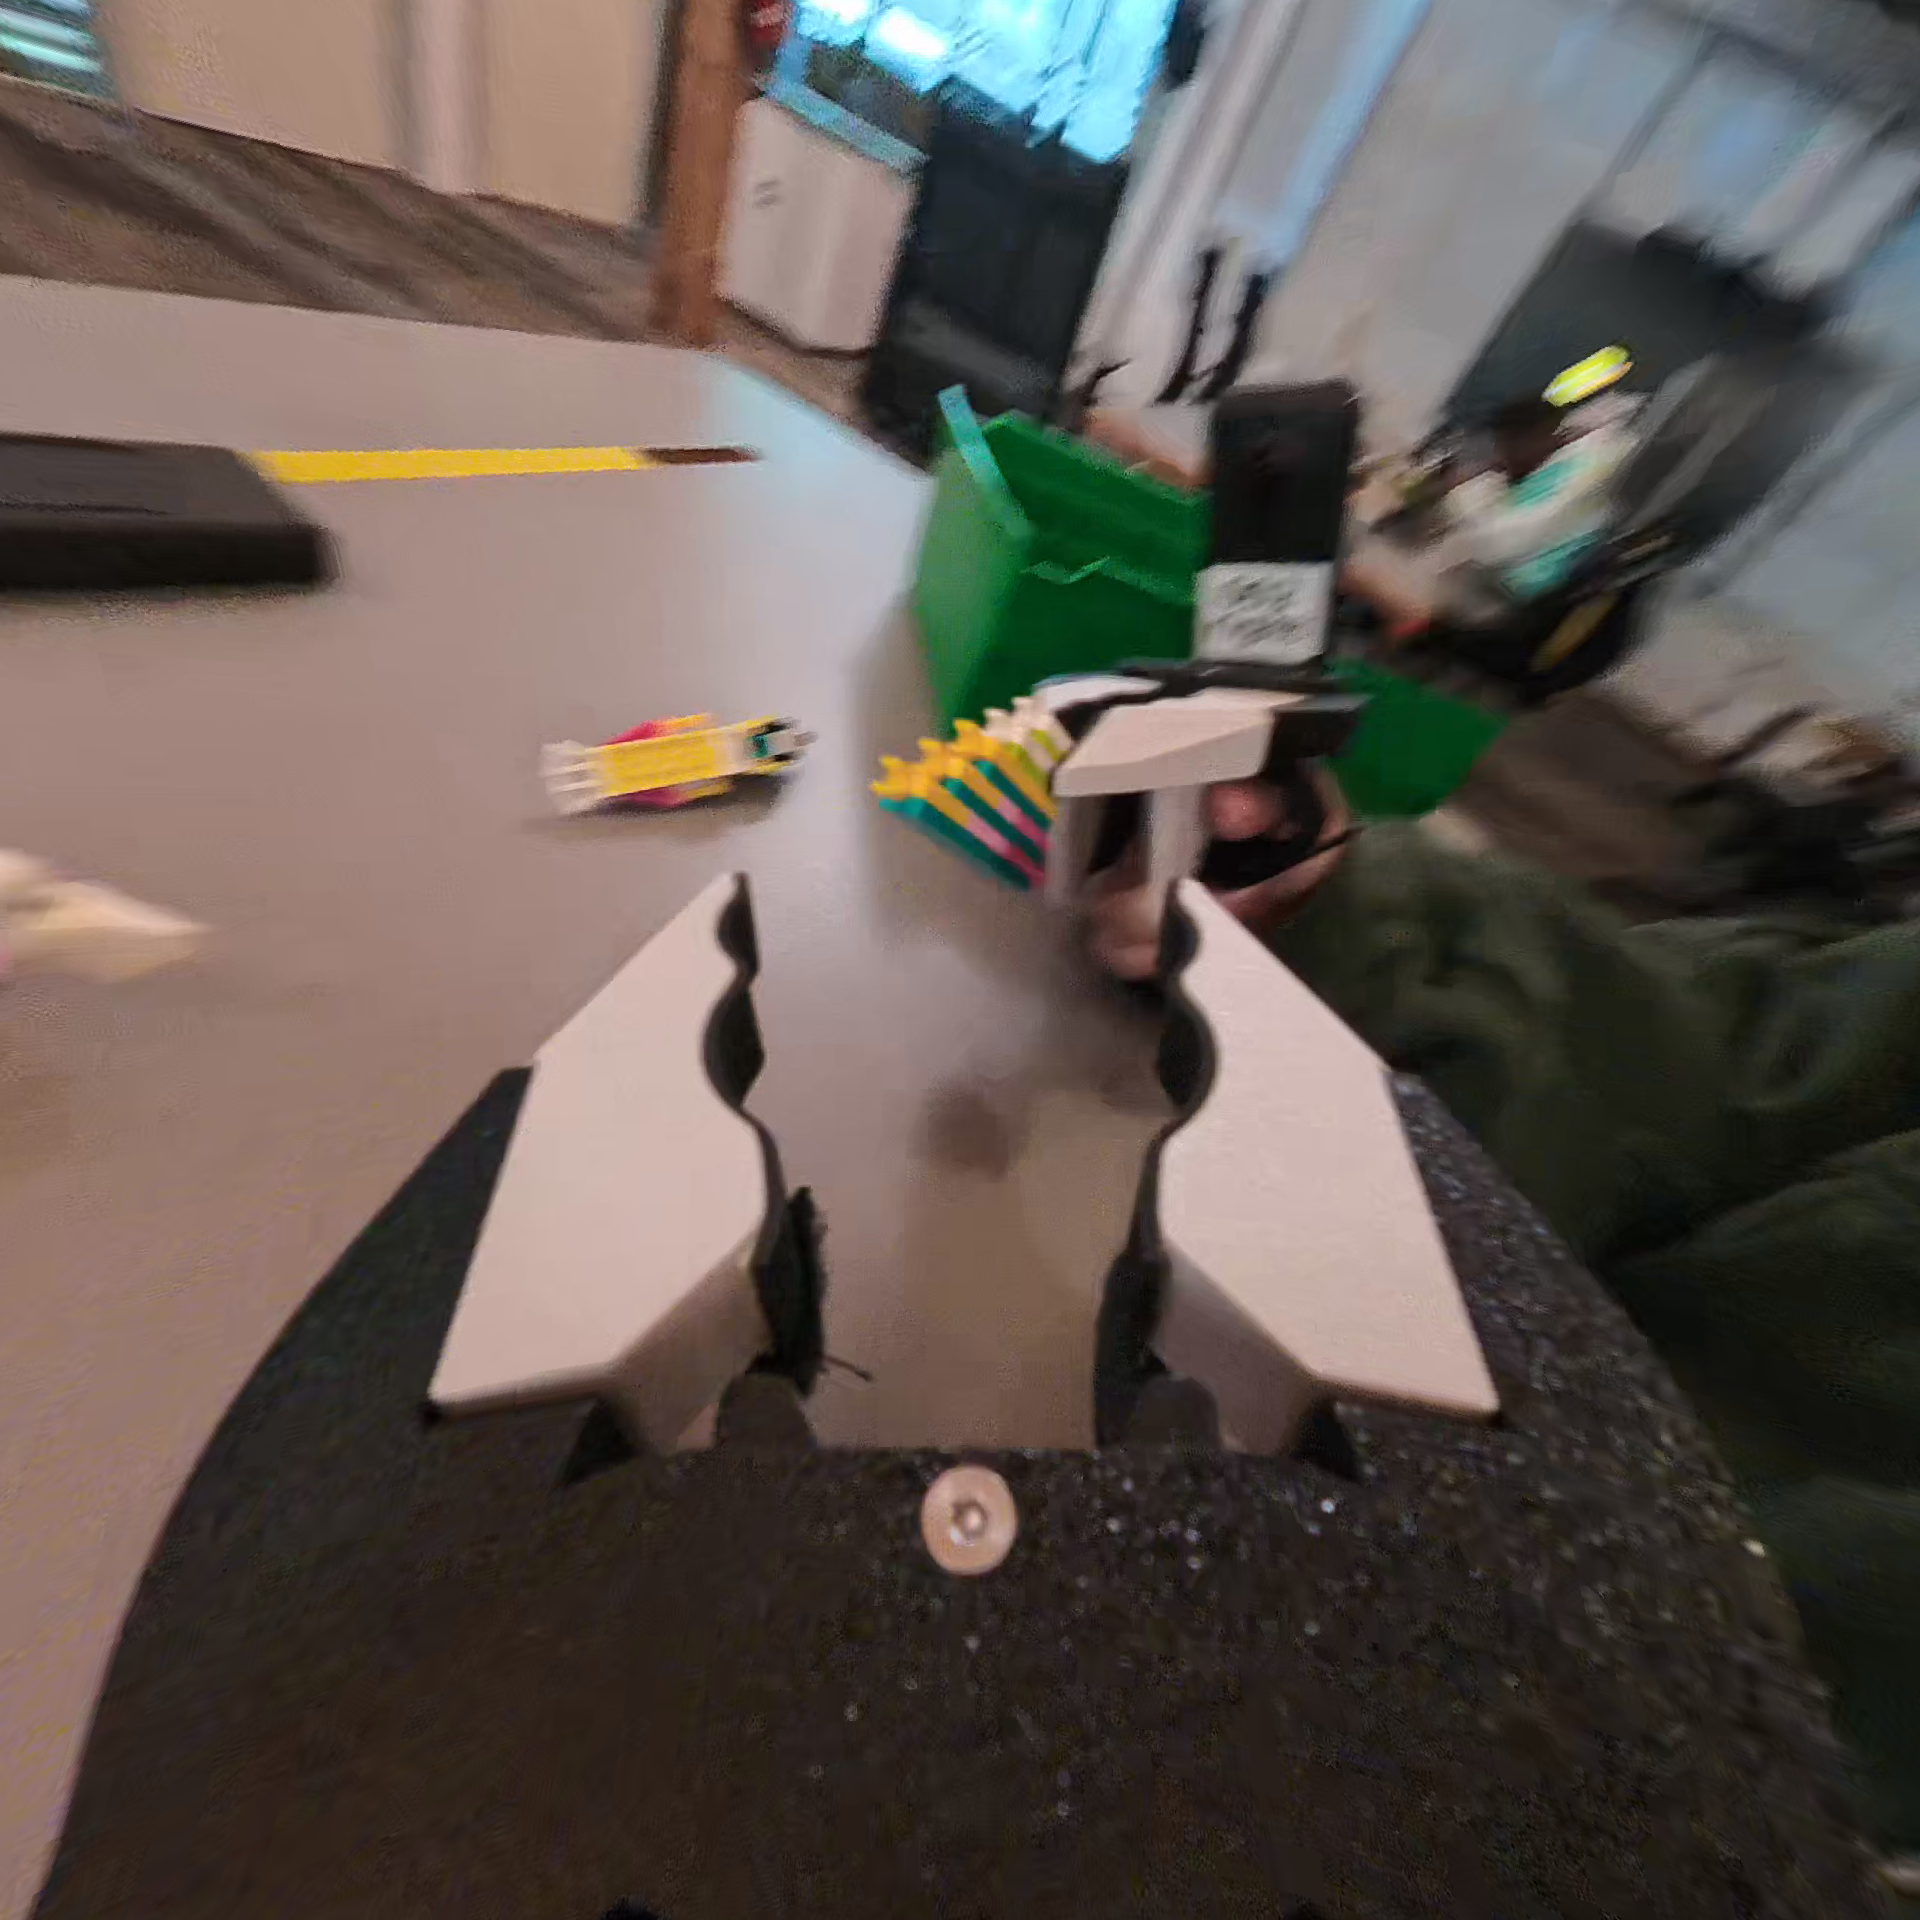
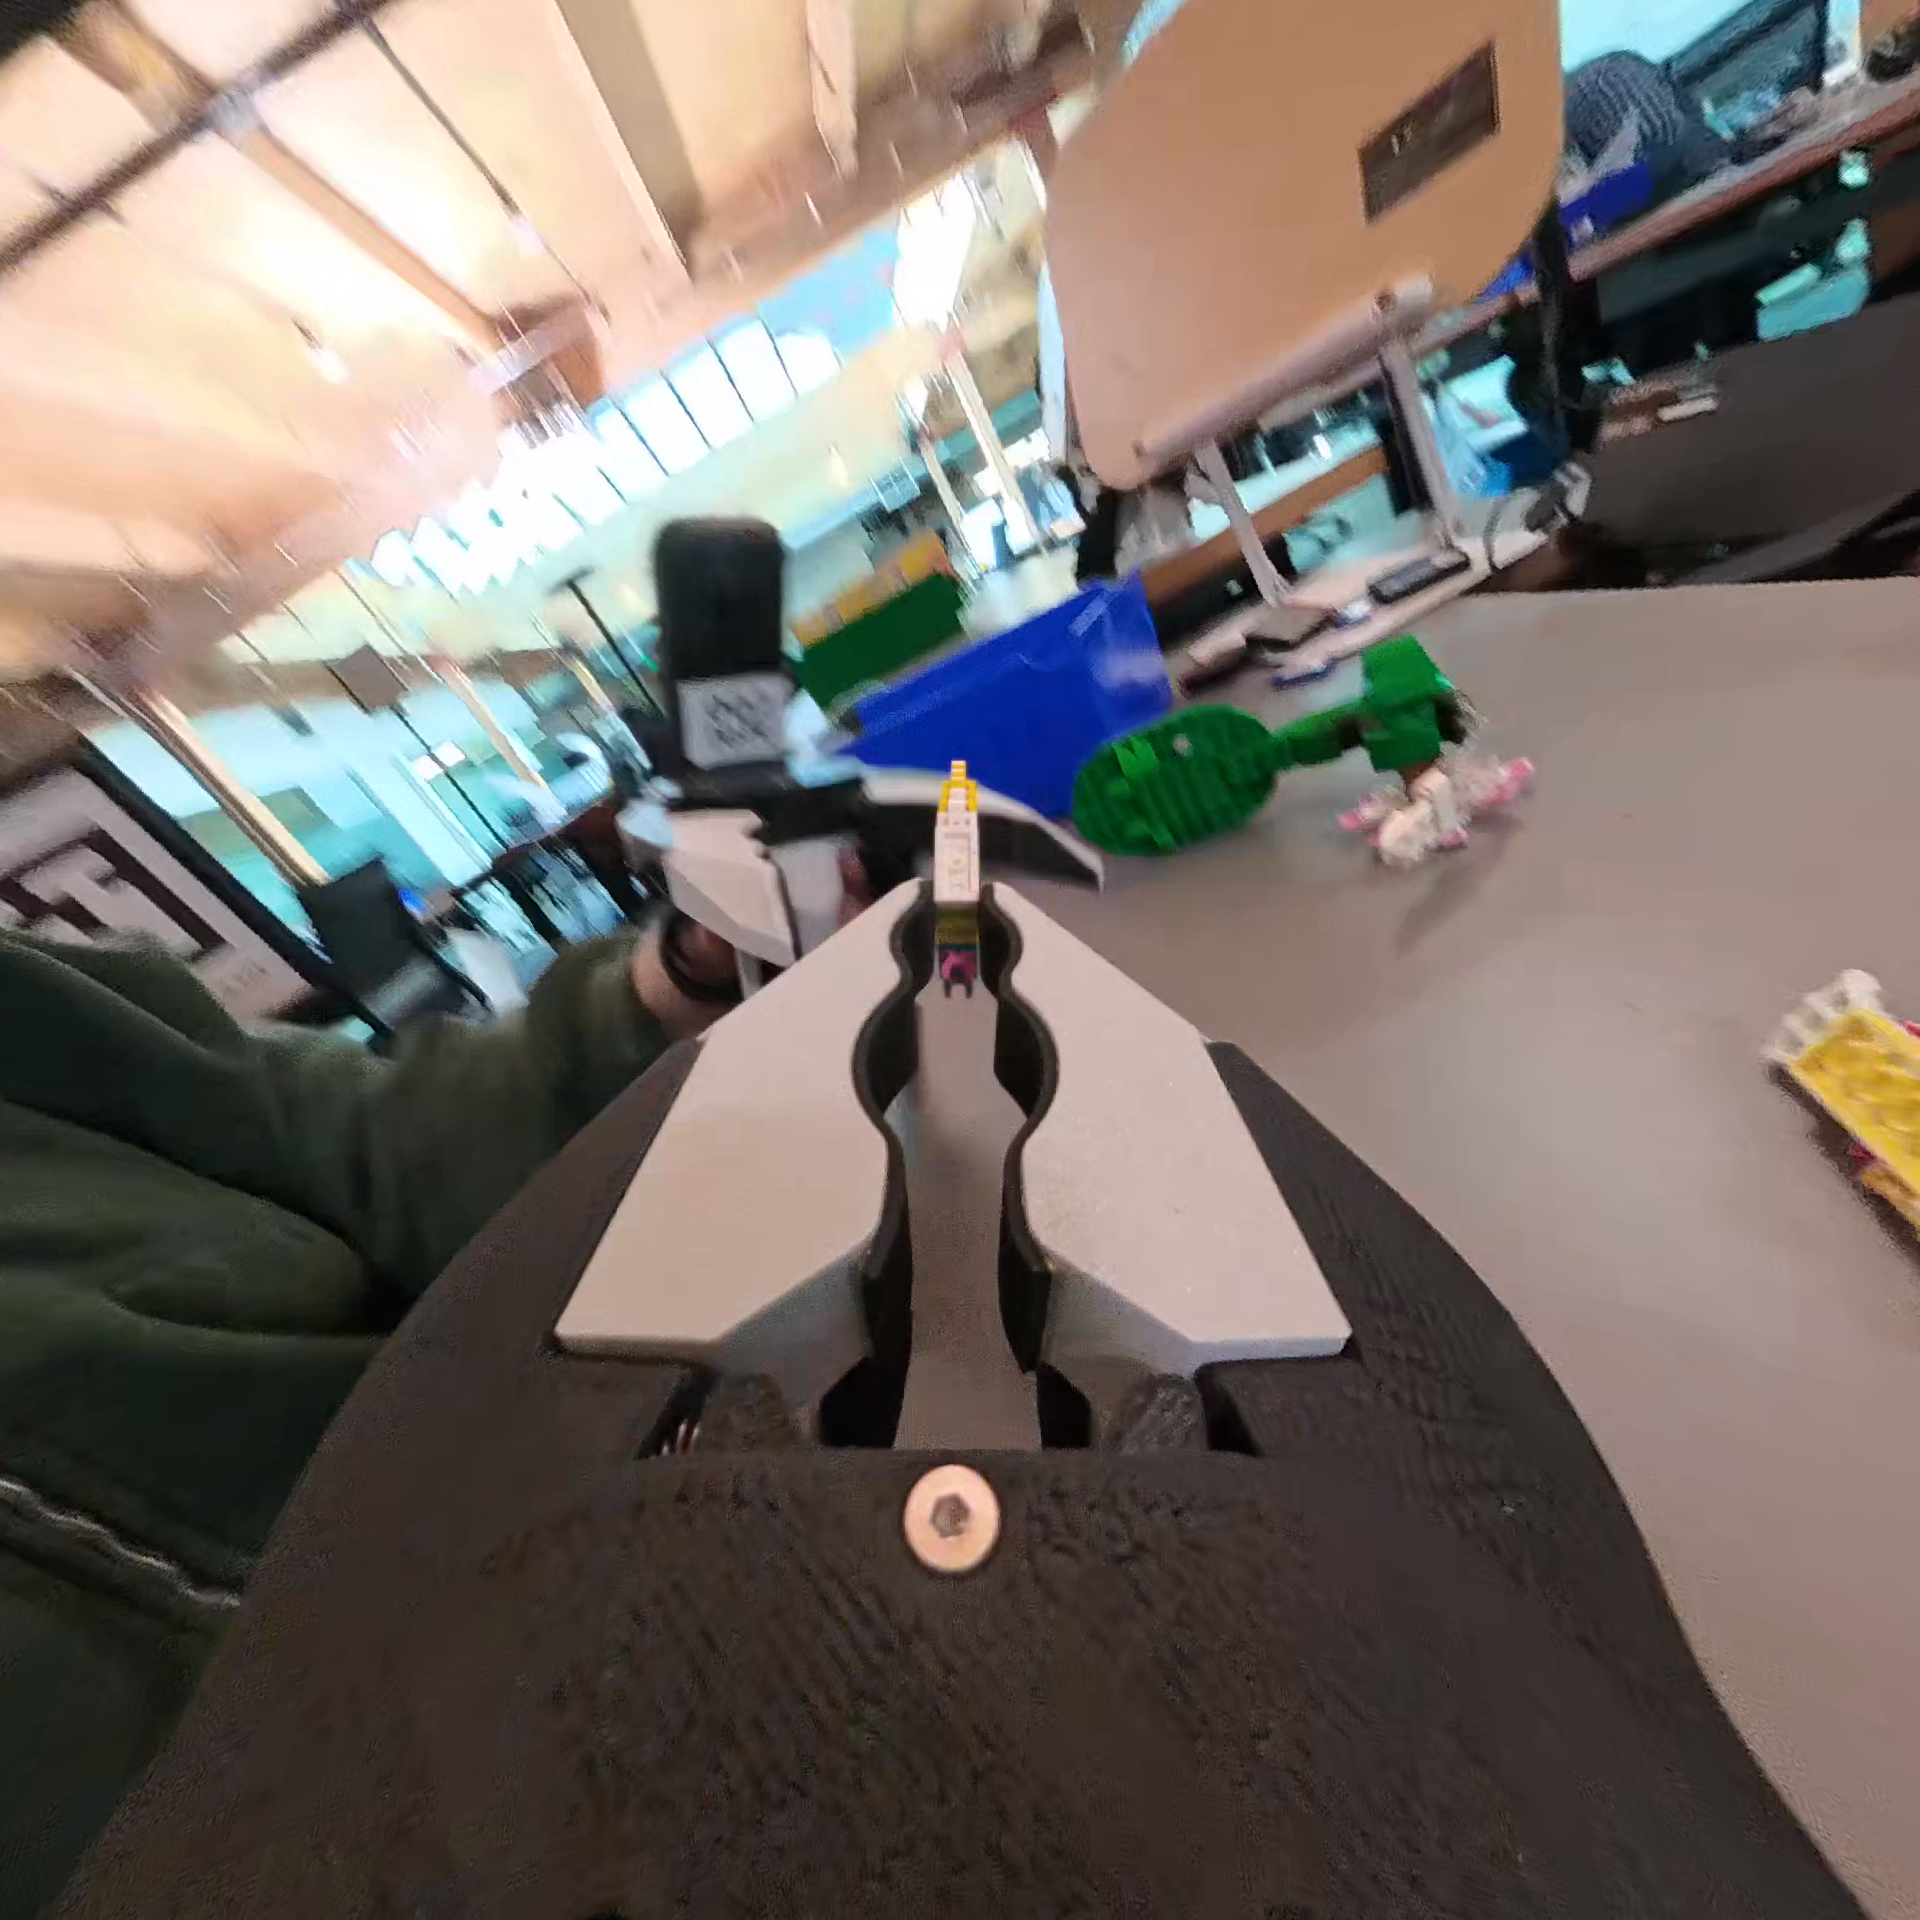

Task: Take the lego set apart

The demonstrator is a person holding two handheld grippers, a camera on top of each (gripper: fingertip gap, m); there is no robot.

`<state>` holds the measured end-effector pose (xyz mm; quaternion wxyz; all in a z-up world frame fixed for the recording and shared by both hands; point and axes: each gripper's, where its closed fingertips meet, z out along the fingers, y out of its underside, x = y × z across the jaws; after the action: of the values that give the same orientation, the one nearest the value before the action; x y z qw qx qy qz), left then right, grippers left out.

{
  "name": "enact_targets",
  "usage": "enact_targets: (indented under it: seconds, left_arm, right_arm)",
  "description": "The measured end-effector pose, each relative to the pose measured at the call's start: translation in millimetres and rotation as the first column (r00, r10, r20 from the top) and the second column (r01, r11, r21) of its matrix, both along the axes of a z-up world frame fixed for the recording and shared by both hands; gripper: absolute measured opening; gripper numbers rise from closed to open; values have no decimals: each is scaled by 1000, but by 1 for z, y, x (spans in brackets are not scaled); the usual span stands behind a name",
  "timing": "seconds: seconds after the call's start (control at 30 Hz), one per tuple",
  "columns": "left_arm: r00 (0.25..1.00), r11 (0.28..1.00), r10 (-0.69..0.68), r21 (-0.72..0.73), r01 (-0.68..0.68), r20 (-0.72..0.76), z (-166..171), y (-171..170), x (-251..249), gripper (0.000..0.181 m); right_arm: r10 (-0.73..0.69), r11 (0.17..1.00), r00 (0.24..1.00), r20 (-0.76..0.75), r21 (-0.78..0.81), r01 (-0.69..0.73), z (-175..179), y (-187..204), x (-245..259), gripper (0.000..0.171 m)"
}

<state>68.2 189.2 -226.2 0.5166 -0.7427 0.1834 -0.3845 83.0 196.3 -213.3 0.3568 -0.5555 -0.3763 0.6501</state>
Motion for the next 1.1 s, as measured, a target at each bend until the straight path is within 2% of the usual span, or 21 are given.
enact_targets:
  seconds: [0.03,0.13,0.23,0.33,0.4,0.5,0.7,0.77,0.83,0.9,0.97,1.1]
  left_arm:
    - [994,998,-60,-9,61,95,5,-1,11,65]
    - [935,986,-160,17,163,316,25,-5,20,42]
    - [905,978,-208,58,201,371,28,-9,21,25]
    - [897,969,-247,119,218,367,27,-12,20,18]
    - [903,965,-261,73,251,340,19,-11,19,17]
    - [930,950,-307,7,312,202,1,-18,21,15]
    - [925,919,-374,-108,380,72,-25,-30,19,14]
    - [924,917,-376,-113,382,72,-28,-31,18,13]
    - [911,906,-400,-108,409,101,-25,-36,17,6]
    - [921,913,-380,-122,389,91,-29,-34,12,6]
    - [909,900,-410,-129,416,72,-31,-41,12,6]
    - [879,877,-467,-175,447,-95,-52,-55,17,6]
  right_arm:
    - [9,999,999,-54,-38,-11,7,0,1,5]
    - [35,993,989,-143,-104,-50,18,-4,2,5]
    - [54,994,988,-143,-86,-66,16,-11,-3,5]
    - [73,992,984,-162,-88,-88,18,-19,-7,5]
    - [77,995,992,-104,-56,-83,11,-18,-9,6]
    - [118,992,992,42,41,-120,-7,-23,-7,6]
    - [178,972,962,205,112,-204,-33,-36,-8,6]
    - [181,971,957,226,115,-210,-37,-37,-8,6]
    - [170,975,960,223,103,-197,-36,-34,-8,27]
    - [214,969,960,182,87,-233,-31,-37,-4,21]
    - [196,971,965,175,103,-216,-30,-34,-2,20]
    - [252,939,937,241,171,-297,-38,-50,0,9]
